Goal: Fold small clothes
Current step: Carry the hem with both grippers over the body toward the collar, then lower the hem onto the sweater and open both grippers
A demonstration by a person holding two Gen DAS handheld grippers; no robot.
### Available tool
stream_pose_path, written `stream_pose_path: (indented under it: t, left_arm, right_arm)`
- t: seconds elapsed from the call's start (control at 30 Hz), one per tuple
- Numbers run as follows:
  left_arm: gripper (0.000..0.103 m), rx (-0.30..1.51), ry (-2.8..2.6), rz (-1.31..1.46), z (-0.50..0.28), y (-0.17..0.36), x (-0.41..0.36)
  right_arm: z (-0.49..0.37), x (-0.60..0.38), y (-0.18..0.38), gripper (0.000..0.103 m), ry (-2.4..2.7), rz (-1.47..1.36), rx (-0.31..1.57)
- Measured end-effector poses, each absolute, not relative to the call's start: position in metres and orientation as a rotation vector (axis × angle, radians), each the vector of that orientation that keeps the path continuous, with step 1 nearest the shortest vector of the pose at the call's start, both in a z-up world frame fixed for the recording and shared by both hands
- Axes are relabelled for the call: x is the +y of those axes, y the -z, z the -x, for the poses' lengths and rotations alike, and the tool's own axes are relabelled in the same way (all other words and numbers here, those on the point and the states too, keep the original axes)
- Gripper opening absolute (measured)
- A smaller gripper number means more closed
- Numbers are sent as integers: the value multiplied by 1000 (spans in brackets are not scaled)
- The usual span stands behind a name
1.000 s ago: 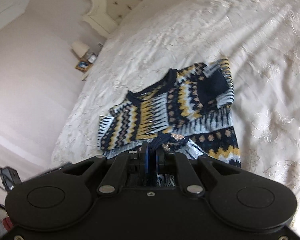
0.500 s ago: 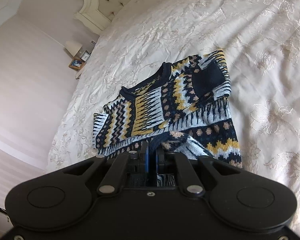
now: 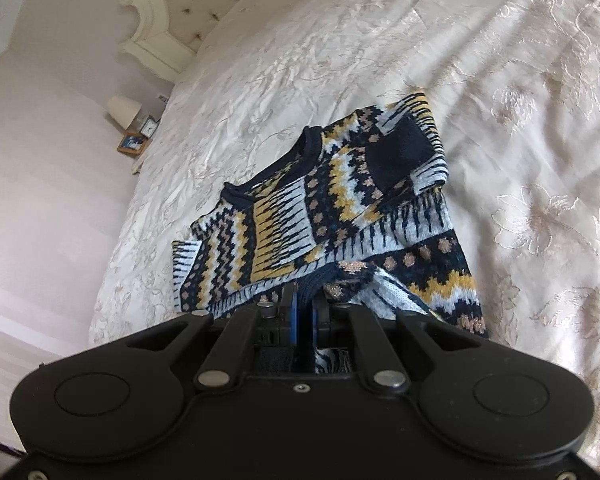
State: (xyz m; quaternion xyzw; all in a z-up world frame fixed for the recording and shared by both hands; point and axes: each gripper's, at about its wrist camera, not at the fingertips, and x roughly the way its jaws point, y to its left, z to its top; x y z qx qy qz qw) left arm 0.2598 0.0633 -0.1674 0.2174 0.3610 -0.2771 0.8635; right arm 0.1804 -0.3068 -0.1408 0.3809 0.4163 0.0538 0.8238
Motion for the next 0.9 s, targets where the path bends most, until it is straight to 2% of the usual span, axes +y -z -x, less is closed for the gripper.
stream_pose_path:
  t: [0.2,0.3,0.33,0.4,0.67,0.9]
  left_arm:
    - [45,811,533,-325,-298,164,75]
    - [49,807,571,-324,-293,160,82]
    - [52,806,590,-337,-289,160,84]
    - [52,812,631,-396,-276,161,86]
    - [52,809,766,-603,-221,174,80]
    - [54,813,703,-556,-246,179,65]
  right_arm:
    - [-209,-318,159,22,-16,-860,906]
    - [-216,-327,168,24,38,-903,895]
    - [-217,-330,170,26,54,-908,892]
    - [-214,-334,169,39,81,-909,871]
    - [-201,-346,168,39,117,-903,873]
    - [-203,-342,170,39,67,-857,921]
